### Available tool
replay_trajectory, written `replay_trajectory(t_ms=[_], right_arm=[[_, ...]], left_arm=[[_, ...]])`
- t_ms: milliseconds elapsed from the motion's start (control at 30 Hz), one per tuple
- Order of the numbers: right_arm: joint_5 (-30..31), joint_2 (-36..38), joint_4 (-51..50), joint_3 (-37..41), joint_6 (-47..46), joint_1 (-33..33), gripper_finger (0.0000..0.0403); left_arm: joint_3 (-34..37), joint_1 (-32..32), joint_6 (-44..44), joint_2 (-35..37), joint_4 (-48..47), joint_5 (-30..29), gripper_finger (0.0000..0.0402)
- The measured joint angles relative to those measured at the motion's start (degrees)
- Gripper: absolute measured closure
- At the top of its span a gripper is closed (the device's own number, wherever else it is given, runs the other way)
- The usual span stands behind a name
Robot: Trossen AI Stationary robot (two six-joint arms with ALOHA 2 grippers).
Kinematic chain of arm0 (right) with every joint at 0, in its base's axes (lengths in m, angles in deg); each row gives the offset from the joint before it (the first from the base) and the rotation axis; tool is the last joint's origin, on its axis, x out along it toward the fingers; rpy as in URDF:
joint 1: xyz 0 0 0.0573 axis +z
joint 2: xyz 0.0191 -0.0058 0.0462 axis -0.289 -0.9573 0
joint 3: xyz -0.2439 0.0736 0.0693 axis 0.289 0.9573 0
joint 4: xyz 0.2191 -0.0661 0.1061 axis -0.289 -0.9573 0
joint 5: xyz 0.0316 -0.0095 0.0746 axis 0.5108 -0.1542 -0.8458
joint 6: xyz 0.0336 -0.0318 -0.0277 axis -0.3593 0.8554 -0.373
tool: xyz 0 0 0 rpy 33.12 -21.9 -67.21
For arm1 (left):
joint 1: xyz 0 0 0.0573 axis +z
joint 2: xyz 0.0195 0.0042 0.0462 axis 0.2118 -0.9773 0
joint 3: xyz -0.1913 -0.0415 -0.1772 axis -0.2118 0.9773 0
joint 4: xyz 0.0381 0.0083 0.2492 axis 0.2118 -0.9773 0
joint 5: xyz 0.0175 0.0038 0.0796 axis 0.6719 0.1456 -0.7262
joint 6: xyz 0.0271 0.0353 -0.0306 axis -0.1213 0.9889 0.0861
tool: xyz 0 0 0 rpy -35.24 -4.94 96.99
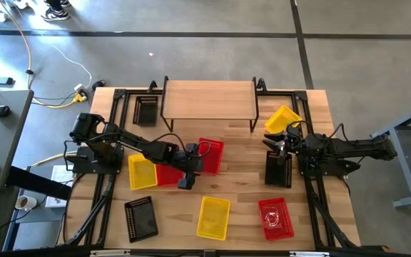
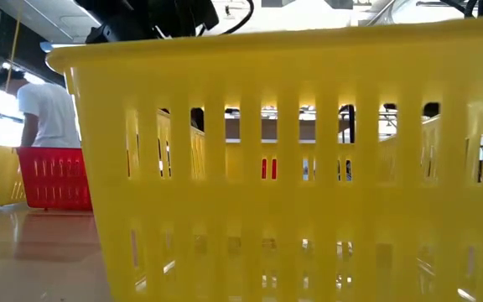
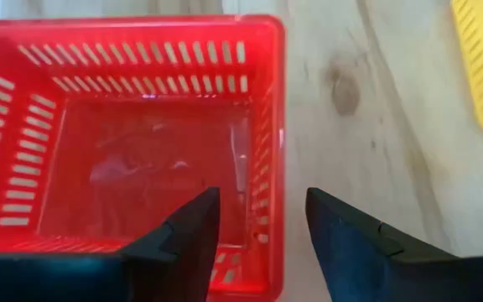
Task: Stack baskets on shelf by color
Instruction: Put the top right red bin on the shelf
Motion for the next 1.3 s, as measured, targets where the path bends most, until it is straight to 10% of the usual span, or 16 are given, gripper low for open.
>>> replay_trajectory(t_ms=[533, 1300], right_arm=[[0.0, 0.0, 0.0, 0.0, 0.0, 0.0, 0.027], [0.0, -0.3, 0.0, 0.0, 0.0, 0.0, 0.027]], left_arm=[[0.0, 0.0, 2.5, 0.0, -0.1, 0.5, 0.0393], [-13.0, -2.1, 6.5, 9.9, -5.8, -1.1, 0.04]])
